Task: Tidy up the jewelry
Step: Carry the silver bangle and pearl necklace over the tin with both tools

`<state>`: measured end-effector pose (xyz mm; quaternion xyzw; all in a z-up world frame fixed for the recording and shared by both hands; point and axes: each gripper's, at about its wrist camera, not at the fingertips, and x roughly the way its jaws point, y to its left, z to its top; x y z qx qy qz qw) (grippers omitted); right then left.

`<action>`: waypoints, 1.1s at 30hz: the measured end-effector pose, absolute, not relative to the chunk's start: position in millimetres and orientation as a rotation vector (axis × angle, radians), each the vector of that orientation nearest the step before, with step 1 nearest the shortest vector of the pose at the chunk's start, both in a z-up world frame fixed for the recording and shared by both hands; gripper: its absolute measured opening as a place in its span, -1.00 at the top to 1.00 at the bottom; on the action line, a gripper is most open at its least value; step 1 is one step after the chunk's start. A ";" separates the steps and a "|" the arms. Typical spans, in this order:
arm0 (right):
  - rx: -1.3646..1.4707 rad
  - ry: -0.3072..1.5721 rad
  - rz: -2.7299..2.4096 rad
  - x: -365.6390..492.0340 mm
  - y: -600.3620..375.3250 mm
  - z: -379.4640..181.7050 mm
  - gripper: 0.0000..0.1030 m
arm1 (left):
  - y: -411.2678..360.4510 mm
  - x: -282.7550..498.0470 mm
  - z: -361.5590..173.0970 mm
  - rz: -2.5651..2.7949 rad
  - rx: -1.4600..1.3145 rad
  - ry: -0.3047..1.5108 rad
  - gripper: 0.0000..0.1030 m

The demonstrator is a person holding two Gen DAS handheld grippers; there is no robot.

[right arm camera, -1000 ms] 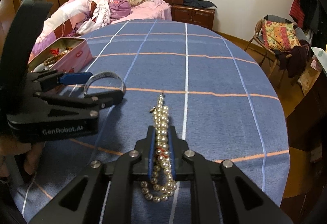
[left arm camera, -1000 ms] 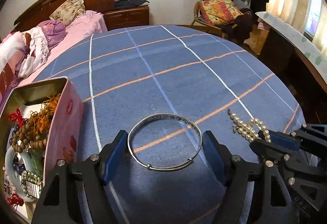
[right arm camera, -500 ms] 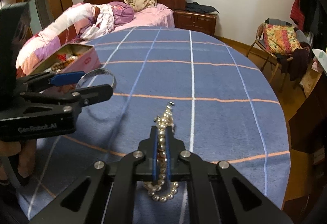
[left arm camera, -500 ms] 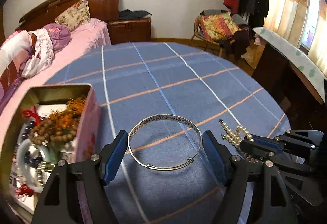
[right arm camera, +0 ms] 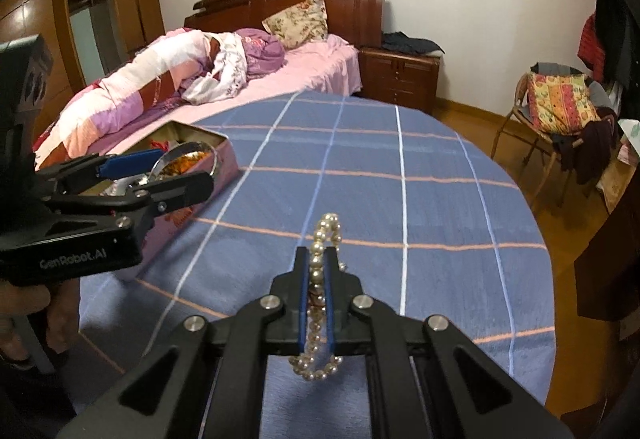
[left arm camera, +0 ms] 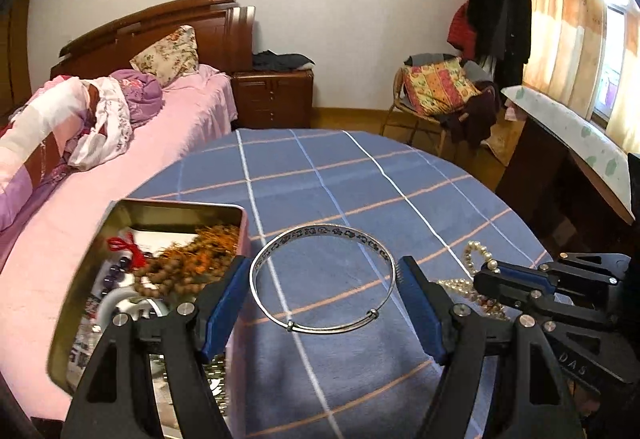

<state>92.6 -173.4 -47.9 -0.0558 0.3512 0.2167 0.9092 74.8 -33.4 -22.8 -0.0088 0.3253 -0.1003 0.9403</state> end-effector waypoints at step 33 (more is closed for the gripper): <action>-0.178 0.528 0.730 95.7 -54.9 15.0 0.83 | 82.8 44.1 0.7 0.066 -0.112 0.582 -0.44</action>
